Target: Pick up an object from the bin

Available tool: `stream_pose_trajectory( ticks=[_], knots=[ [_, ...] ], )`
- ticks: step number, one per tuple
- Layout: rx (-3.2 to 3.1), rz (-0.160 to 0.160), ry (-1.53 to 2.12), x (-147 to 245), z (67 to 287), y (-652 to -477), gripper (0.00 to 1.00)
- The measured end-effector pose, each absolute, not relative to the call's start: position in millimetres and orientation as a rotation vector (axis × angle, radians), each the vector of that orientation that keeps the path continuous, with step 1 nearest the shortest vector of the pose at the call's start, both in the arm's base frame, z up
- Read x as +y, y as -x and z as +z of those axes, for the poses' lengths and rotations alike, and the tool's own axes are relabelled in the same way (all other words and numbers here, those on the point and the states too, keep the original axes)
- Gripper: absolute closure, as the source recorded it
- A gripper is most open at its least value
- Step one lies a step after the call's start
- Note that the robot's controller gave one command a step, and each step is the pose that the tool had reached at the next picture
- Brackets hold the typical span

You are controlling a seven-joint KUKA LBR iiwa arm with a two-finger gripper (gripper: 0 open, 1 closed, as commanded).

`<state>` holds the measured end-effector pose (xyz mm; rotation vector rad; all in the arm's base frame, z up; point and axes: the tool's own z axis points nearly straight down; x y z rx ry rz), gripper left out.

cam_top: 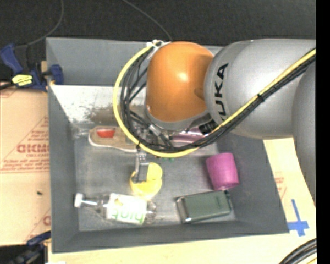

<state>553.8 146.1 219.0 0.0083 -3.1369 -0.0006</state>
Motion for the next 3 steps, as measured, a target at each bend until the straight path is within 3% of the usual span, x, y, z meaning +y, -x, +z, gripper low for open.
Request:
stream_pose_trajectory(
  ticks=[1, 2, 3],
  knots=[
    [-3.145, -0.003, 0.000, 145.2, 223.5, -555.5, 0.00],
    [-3.138, -0.002, -0.195, 165.9, 115.0, -506.1, 0.00],
    [-3.124, -0.006, 0.387, 148.0, 151.7, -612.3, 0.00]
  ],
)
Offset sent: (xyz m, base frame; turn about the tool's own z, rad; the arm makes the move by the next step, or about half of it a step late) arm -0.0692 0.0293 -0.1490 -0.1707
